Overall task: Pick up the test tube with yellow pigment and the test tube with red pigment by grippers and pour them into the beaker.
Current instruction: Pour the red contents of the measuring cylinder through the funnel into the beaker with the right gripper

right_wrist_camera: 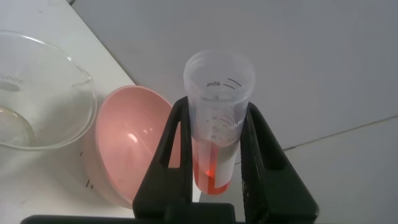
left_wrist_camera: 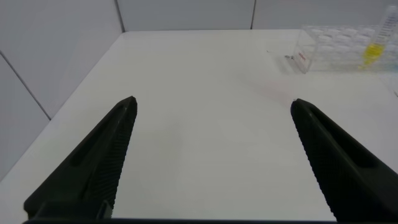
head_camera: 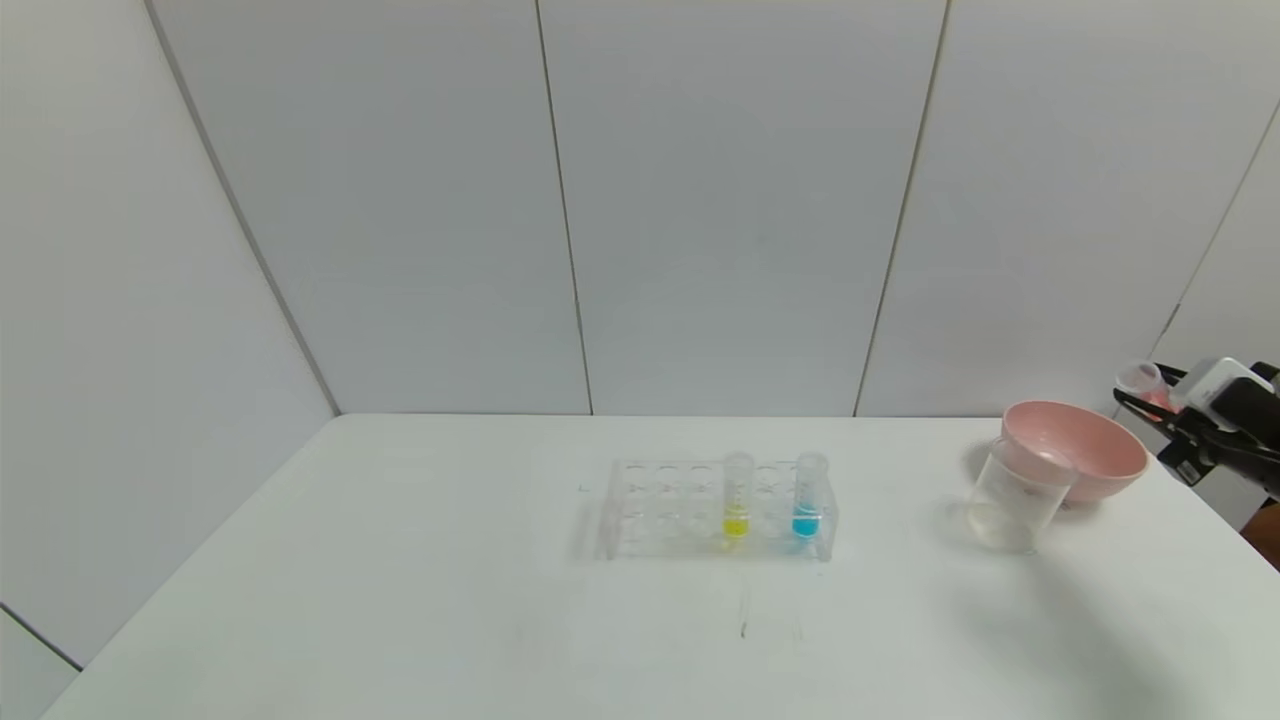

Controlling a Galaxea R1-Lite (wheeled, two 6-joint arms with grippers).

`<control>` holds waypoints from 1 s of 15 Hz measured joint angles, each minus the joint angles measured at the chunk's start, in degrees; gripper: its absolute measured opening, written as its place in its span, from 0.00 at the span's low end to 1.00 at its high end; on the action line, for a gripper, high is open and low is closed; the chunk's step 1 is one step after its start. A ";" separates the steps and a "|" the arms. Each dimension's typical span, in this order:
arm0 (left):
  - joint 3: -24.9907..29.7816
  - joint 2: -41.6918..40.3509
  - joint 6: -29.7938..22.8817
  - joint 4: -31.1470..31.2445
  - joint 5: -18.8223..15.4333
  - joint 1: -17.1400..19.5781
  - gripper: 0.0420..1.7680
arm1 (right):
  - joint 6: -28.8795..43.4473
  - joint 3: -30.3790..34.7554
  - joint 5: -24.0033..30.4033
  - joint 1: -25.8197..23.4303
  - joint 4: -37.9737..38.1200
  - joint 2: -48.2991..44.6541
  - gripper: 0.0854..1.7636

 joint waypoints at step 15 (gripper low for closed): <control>0.00 0.00 0.00 0.00 0.00 0.00 1.00 | -31.32 -0.34 -2.23 1.22 1.19 3.01 0.25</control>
